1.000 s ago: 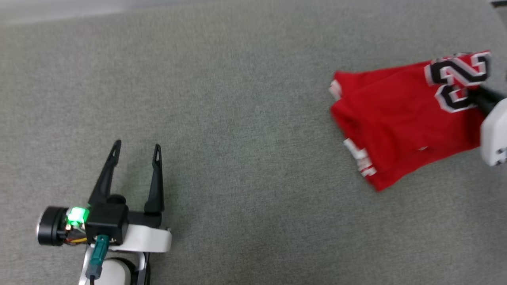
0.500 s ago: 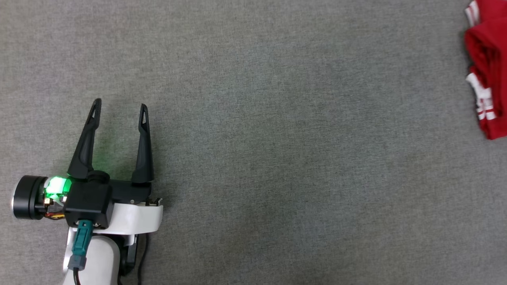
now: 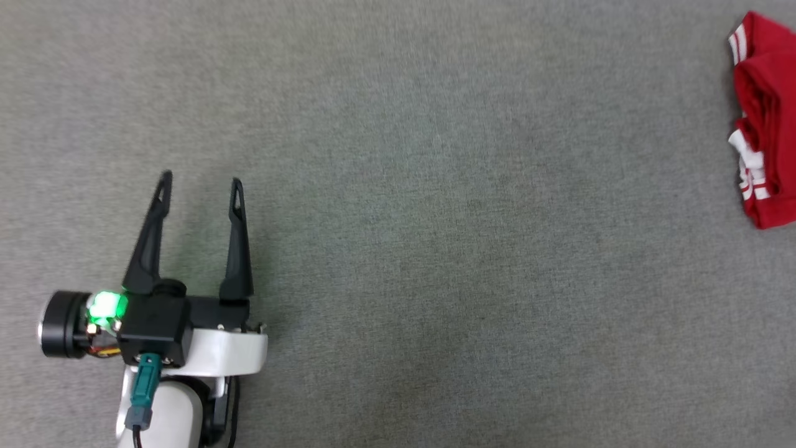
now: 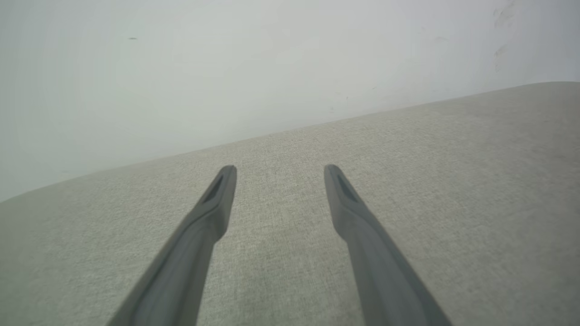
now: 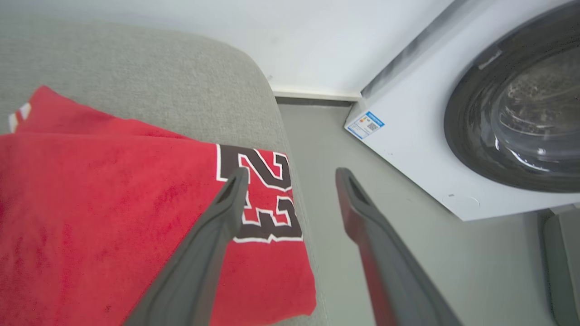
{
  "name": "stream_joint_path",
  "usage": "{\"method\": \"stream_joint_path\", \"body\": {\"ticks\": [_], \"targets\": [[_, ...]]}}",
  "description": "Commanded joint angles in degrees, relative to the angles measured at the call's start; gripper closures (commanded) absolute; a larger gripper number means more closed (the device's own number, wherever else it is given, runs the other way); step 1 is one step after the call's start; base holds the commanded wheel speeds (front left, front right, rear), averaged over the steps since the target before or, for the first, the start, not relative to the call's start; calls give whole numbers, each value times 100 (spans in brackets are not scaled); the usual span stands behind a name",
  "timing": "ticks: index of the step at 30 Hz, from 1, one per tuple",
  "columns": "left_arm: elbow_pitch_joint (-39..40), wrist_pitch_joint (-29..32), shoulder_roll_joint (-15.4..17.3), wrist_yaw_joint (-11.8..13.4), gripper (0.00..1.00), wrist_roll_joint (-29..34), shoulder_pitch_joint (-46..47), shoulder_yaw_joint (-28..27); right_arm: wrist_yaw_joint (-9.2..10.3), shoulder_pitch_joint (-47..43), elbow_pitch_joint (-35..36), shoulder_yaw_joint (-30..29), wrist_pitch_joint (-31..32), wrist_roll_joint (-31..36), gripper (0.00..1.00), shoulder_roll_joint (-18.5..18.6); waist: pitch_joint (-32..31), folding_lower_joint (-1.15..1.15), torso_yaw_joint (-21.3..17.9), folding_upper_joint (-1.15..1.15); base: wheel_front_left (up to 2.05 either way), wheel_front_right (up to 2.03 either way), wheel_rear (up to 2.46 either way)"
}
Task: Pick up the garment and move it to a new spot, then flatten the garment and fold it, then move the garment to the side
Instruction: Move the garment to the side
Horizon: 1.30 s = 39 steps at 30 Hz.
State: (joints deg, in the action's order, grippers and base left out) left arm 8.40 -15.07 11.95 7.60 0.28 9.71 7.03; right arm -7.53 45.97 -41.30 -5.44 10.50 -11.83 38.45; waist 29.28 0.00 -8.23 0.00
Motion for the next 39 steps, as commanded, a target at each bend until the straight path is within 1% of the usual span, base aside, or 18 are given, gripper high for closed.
{"method": "stream_joint_path", "body": {"ticks": [1, 5, 10, 13, 15, 19, 22, 27, 31, 34, 39], "targets": [[-30, -12, -22, 18, 0, -10, -70, 20, 9, -93, 68, -19, -90, 21, 0, -36, -292, 0, 101, 0, 0, 0, 0], [-141, -12, -88, 61, 0, -113, -335, -2, 9, -395, 643, -15, -590, 83, 0, -239, -731, 0, 182, 0, 0, 0, 0], [-253, -12, -154, 70, 0, -206, -658, -55, 9, -831, 1625, 111, -1148, 136, 0, -579, -1174, 0, 315, 0, 0, 0, 0], [-337, -12, -200, 48, 0, -239, -791, -73, 9, -1168, 2231, 110, -1470, 257, 0, -893, -1400, 0, 426, 0, 0, 0, 0], [-405, -12, -226, 36, 0, -249, -859, -89, 9, -1377, 2661, 61, -1797, 359, 0, -1135, -1545, 0, 517, 0, 0, 0, 0], [-530, -12, -268, 15, 0, -249, -982, -97, 9, -1884, 3231, 137, -2247, 602, 0, -1640, -1825, 0, 677, 0, 0, 0, 0], [-604, -13, -295, -11, 0, -244, -1074, -95, 9, -2299, 3558, 211, -2406, 725, 0, -2018, -2027, 0, 794, 0, 0, 0, 0], [-729, -12, -328, -66, 0, -268, -1225, -109, 9, -3024, 3803, 404, -2510, 726, 0, -2489, -2341, 0, 933, 0, 0, 0, 0], [-807, -12, -371, -104, 0, -300, -1346, -116, 9, -3602, 3844, 395, -2513, 631, 0, -2839, -2549, 0, 1006, 0, 0, 0, 0], [-858, -12, -405, -145, 0, -315, -1439, -130, 9, -3982, 3830, 312, -2516, 566, 0, -3034, -2685, 0, 1033, 0, 0, 0, 0], [-885, -12, -453, -189, 0, -292, -1616, -100, 9, -4537, 3785, 266, -2493, 503, 0, -3192, -2908, 0, 1040, 0, 0, 0, 0]]}}
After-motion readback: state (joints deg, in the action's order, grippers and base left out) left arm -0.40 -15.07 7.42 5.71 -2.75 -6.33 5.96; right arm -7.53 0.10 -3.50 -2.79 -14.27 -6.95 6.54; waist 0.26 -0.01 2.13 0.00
